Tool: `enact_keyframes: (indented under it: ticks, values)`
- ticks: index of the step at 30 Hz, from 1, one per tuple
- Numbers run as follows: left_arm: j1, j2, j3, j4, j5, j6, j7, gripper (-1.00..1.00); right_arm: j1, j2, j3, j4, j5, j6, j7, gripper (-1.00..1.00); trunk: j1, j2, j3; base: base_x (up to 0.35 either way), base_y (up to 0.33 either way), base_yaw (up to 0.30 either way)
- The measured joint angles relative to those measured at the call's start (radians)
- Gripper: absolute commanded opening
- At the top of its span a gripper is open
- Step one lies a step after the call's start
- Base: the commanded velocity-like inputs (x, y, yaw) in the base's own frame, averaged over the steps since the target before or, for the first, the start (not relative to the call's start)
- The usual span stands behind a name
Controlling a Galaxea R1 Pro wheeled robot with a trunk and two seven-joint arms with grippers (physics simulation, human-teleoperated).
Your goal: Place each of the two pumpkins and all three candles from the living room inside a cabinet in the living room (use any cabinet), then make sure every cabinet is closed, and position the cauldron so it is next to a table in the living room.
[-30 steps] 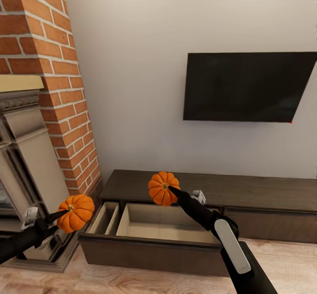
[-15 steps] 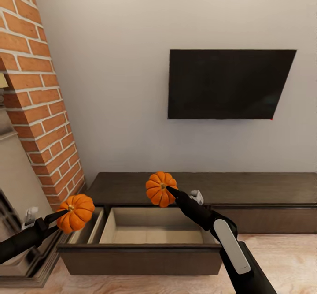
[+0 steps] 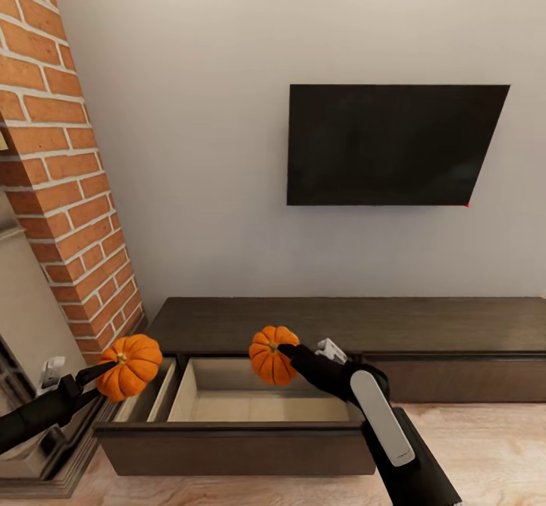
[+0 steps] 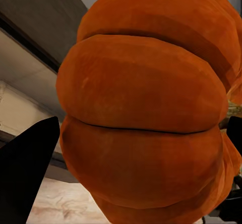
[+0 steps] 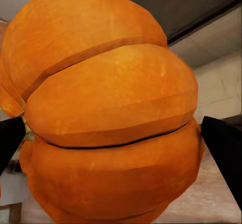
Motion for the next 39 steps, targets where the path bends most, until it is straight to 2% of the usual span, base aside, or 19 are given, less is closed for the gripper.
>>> enact_keyframes:
  ticks: [2, 4, 5, 6, 7, 8, 10, 11, 13, 16, 19, 20, 21, 23, 24, 26, 32, 39]
  values:
    - [0.000, 0.000, 0.000, 0.000, -0.006, 0.000, 0.028, -1.00, -0.005, 0.004, 0.010, -0.002, 0.000, 0.010, -0.020, -1.00, 0.000, 0.000, 0.000, 0.000, 0.000, 0.000]
    - [0.000, -0.003, -0.009, -0.003, -0.034, -0.003, 0.100, -1.00, -0.007, 0.007, 0.023, -0.003, 0.000, 0.024, -0.029, -1.00, 0.000, 0.000, 0.000, 0.000, 0.000, 0.000]
    - [0.000, -0.012, -0.030, -0.008, -0.036, -0.003, 0.171, -1.00, -0.008, 0.007, 0.030, -0.004, 0.001, 0.031, -0.032, -1.00, 0.000, 0.000, 0.000, 0.000, 0.000, 0.000]
    - [0.001, -0.022, -0.054, -0.012, -0.052, -0.013, 0.223, -1.00, -0.009, 0.008, 0.033, -0.004, 0.001, 0.033, -0.033, -1.00, 0.000, 0.000, 0.000, 0.000, 0.000, 0.000]
    - [0.001, -0.036, -0.083, -0.016, -0.050, -0.025, 0.272, -1.00, -0.009, 0.009, 0.036, -0.004, 0.004, 0.036, -0.033, -1.00, 0.000, 0.000, 0.000, 0.000, 0.000, 0.000]
    - [0.001, -0.054, -0.129, -0.023, -0.041, -0.052, 0.338, -1.00, -0.009, 0.009, 0.040, -0.005, 0.004, 0.038, -0.034, -1.00, 0.000, 0.000, 0.000, 0.000, 0.000, 0.000]
    - [0.000, -0.074, -0.191, -0.035, -0.040, -0.108, 0.433, -1.00, -0.012, 0.010, 0.055, -0.007, 0.005, 0.039, -0.036, -1.00, 0.000, 0.000, 0.000, 0.000, 0.000, 0.000]
    - [0.000, -0.080, -0.208, -0.043, -0.040, -0.123, 0.466, -1.00, -0.017, 0.010, 0.064, -0.007, 0.007, 0.038, -0.037, -1.00, 0.000, 0.000, 0.000, 0.000, 0.000, 0.000]
    - [-0.002, -0.087, -0.231, -0.090, -0.033, -0.142, 0.527, -1.00, -0.035, 0.010, 0.108, -0.006, 0.016, 0.039, -0.040, -1.00, 0.000, 0.000, 0.000, 0.000, 0.000, 0.000]
    - [-0.018, -0.104, -0.250, -0.137, -0.029, -0.145, 0.558, -1.00, -0.041, 0.011, 0.153, -0.008, 0.043, 0.040, -0.055, -1.00, 0.000, 0.000, 0.000, 0.000, 0.000, 0.000]
    - [-0.051, -0.150, -0.309, -0.154, -0.027, -0.147, 0.603, -1.00, -0.043, 0.027, 0.187, -0.009, 0.073, 0.039, -0.078, -1.00, 0.000, 0.000, 0.000, 0.000, 0.000, 0.000]
    - [-0.055, -0.158, -0.323, -0.155, -0.025, -0.148, 0.617, -1.00, -0.043, 0.032, 0.190, -0.009, 0.080, 0.039, -0.083, -1.00, 0.000, 0.000, 0.000, 0.000, 0.000, 0.000]
    - [-0.063, -0.171, -0.346, -0.156, -0.040, -0.149, 0.649, -1.00, -0.043, 0.042, 0.195, -0.009, 0.097, 0.041, -0.090, -1.00, 0.000, 0.000, 0.000, 0.000, 0.000, 0.000]
    - [-0.075, -0.188, -0.380, -0.157, -0.032, -0.153, 0.723, -1.00, -0.043, 0.056, 0.200, -0.009, 0.135, 0.040, -0.099, -1.00, 0.000, 0.000, 0.000, 0.000, 0.000, 0.000]
    - [-0.078, -0.195, -0.394, -0.157, -0.040, -0.155, 0.754, -1.00, -0.043, 0.060, 0.200, -0.009, 0.156, 0.041, -0.101, -1.00, 0.000, 0.000, 0.000, 0.000, 0.000, 0.000]
    - [-0.081, -0.209, -0.415, -0.157, -0.033, -0.165, 0.788, -1.00, -0.043, 0.064, 0.199, -0.008, 0.178, 0.041, -0.103, -1.00, 0.000, 0.000, 0.000, 0.000, 0.000, 0.000]
    - [-0.083, -0.217, -0.430, -0.157, -0.037, -0.178, 0.812, -1.00, -0.043, 0.066, 0.193, -0.009, 0.193, 0.040, -0.103, -1.00, 0.000, 0.000, 0.000, 0.000, 0.000, -0.016]
    - [-0.083, -0.218, -0.431, -0.157, -0.037, -0.179, 0.814, -1.00, -0.044, 0.065, 0.190, -0.008, 0.192, 0.042, -0.102, -1.00, 0.000, 0.000, 0.000, 0.000, 0.000, -0.230]
